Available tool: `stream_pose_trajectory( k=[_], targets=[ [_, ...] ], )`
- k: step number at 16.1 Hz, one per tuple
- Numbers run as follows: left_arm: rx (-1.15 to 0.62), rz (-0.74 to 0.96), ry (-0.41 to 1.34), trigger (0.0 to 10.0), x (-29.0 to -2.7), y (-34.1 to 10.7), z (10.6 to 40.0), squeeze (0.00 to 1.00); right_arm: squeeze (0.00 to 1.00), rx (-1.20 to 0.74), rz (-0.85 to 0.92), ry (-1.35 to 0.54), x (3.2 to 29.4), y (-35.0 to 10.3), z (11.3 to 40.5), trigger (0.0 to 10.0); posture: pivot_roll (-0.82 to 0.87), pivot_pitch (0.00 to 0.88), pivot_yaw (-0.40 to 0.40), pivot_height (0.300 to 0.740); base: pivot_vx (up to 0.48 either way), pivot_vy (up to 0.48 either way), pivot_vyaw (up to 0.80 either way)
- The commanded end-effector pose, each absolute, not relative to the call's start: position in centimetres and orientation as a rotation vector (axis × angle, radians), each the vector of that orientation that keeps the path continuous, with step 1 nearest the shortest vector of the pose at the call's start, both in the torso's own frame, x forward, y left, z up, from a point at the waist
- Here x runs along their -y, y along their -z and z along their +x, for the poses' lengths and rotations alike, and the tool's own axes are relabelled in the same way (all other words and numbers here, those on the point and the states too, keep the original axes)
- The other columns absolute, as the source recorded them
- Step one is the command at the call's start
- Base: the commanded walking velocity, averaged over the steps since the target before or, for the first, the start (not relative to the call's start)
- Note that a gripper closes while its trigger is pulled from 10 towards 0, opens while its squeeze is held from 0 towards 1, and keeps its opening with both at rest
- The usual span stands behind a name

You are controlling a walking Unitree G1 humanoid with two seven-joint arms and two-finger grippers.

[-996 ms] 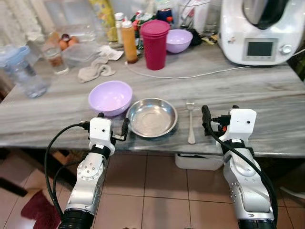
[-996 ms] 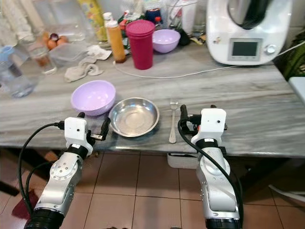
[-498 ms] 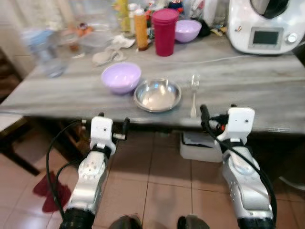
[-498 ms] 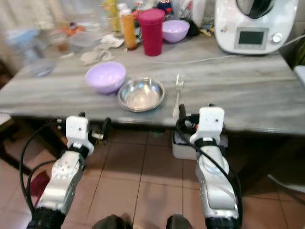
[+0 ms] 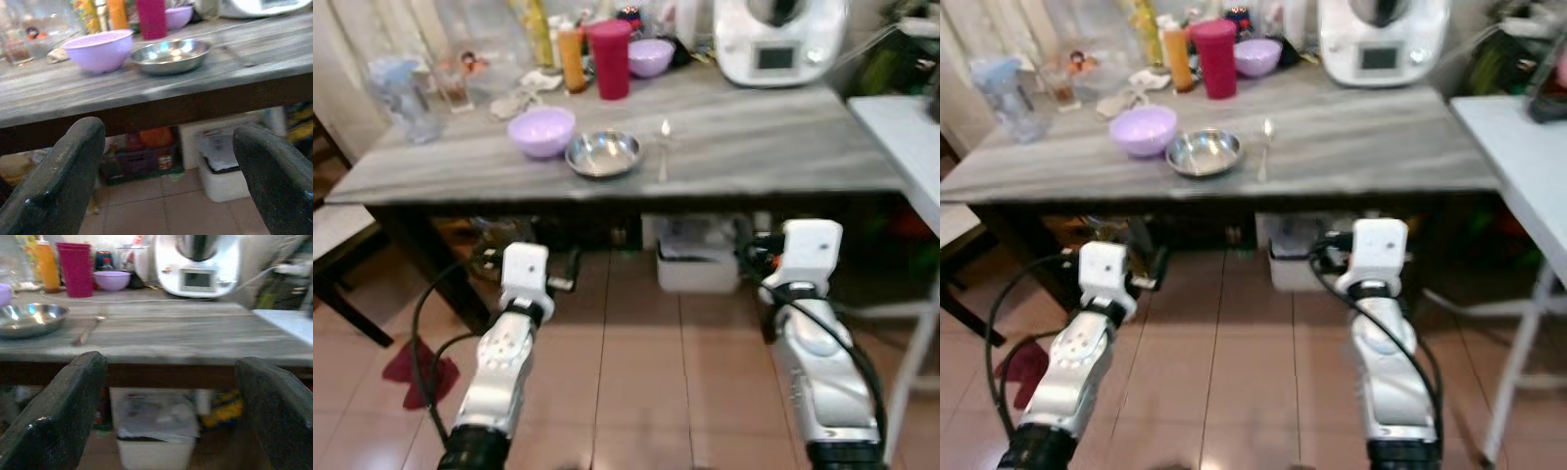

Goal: Setting the table

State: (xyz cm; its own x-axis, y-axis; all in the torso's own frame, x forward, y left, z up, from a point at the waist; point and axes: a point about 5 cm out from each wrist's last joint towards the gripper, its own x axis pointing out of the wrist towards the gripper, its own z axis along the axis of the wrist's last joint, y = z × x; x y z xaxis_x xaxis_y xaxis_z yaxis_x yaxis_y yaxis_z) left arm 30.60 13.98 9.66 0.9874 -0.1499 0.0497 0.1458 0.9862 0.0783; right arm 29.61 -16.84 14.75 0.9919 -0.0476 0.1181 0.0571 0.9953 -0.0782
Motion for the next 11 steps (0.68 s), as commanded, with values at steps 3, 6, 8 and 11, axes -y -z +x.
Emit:
stream_pose_trajectory(
  k=[3,6,8,11],
  targets=[
    [0.074,0.095,0.148,10.0,-14.49,-9.83,30.63,0.00,0.00,0.113,-0.105,0.058,16.11,-14.80,29.77,10.0,-0.24,0.052,0.072,0.740,-0.255,0.000,0.00],
    [0.094,0.042,0.203,10.0,-14.34,-10.07,30.45,0.00,0.00,0.147,-0.124,0.047,16.03,-15.06,29.70,10.0,-0.24,0.056,0.071,0.740,0.000,0.000,0.00],
    [0.094,0.046,0.216,10.0,-14.11,-10.05,30.40,0.00,0.00,0.116,-0.038,-0.003,15.66,-14.76,29.53,10.0,-0.24,0.057,0.071,0.740,0.000,0.000,0.00],
    [0.099,0.043,0.233,10.0,-13.95,-10.07,30.39,0.00,0.00,0.135,-0.070,-0.024,15.33,-14.96,29.40,10.0,-0.24,0.063,0.070,0.740,0.000,-0.319,0.00]
  ],
)
